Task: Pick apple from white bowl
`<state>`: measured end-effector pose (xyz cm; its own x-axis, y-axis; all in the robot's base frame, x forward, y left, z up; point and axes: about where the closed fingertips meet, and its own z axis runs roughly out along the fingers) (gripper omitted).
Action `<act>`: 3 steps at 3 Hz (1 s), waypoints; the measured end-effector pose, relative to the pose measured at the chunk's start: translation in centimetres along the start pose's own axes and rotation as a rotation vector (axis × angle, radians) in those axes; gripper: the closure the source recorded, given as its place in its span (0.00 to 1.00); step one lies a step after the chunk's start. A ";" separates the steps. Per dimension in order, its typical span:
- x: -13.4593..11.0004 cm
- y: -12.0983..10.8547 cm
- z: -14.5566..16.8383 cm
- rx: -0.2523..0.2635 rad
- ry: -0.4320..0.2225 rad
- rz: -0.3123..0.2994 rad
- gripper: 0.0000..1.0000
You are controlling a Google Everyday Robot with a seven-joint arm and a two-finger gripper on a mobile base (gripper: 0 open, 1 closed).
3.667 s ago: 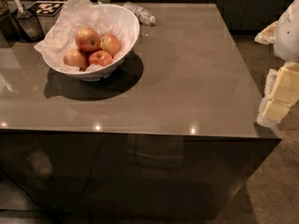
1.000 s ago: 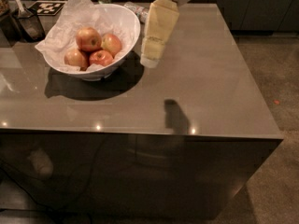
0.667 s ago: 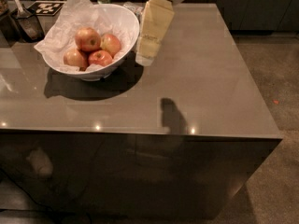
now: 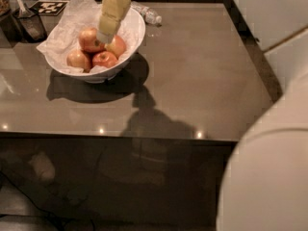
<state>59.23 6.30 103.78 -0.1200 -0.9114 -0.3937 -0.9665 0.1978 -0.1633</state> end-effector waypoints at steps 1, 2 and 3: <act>-1.9 -0.9 -0.8 0.034 -0.056 -0.011 0.00; -1.9 -0.9 -0.7 0.035 -0.056 -0.011 0.00; -4.6 -2.3 1.6 0.012 -0.083 0.004 0.00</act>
Offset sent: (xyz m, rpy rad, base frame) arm 0.0096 0.0140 0.0158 0.0459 -0.0436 0.0078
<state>62.34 10.60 104.47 -0.1036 -0.8776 -0.4681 -0.9634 0.2056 -0.1721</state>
